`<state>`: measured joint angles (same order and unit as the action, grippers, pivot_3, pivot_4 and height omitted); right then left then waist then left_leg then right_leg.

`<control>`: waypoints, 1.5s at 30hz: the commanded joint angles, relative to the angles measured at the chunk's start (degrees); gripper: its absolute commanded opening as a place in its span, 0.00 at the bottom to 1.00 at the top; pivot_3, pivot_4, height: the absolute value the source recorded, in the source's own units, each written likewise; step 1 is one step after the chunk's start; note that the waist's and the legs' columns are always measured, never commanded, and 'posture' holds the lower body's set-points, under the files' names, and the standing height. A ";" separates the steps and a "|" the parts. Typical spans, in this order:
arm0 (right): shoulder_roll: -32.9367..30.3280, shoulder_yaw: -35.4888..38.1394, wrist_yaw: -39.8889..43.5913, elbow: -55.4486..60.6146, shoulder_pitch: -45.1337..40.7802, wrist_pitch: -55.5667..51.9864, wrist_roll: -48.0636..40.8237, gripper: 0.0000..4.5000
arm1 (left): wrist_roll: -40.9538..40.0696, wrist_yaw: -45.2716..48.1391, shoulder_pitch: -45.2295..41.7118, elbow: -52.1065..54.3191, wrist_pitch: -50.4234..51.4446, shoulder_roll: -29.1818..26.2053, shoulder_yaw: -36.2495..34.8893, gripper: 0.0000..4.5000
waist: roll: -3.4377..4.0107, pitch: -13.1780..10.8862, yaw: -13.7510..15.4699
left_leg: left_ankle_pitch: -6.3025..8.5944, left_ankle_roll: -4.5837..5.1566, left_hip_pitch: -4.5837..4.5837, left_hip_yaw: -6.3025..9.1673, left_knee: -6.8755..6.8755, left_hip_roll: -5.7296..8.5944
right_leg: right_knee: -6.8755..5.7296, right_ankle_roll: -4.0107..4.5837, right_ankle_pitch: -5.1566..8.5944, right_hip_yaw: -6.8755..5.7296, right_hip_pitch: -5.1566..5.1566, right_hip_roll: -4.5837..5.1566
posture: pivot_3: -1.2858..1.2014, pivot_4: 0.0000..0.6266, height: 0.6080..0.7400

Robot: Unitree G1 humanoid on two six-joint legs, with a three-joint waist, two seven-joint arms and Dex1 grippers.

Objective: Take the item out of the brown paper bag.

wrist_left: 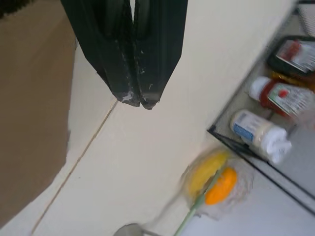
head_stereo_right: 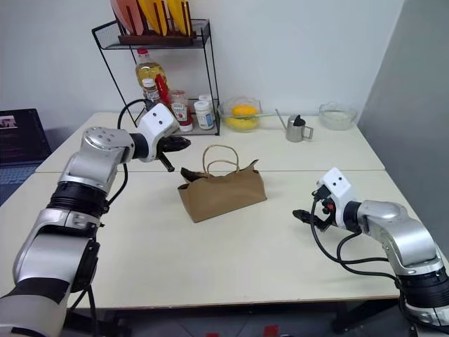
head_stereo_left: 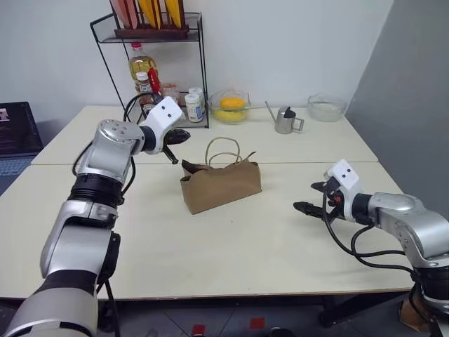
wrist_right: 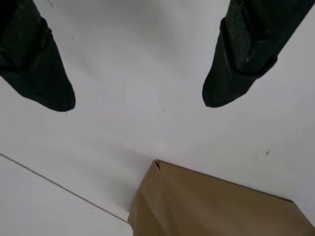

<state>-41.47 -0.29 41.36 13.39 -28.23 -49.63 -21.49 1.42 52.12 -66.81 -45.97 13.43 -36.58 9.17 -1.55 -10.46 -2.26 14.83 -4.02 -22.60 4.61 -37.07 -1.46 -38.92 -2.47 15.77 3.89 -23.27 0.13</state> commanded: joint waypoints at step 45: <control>-2.47 8.58 0.86 8.45 11.48 -6.24 -9.67 1.00 | -11.63 24.03 30.79 56.39 0.43 -3.84 5.58 0.27 | 0.02 0.00 0.31 | -0.01 0.01 0.13 -0.04 0.00 -0.08 | -0.03 0.01 0.00 0.09 0.05 -0.06 | 0.52 0.24 1.00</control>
<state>-43.88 6.11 41.75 19.81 -16.76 -55.50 -29.24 -10.57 74.74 -35.70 9.53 18.18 -39.92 14.53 -1.53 -10.46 -1.95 14.83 -4.02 -22.48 4.57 -37.07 -1.54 -38.95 -2.46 15.77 3.98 -23.22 0.07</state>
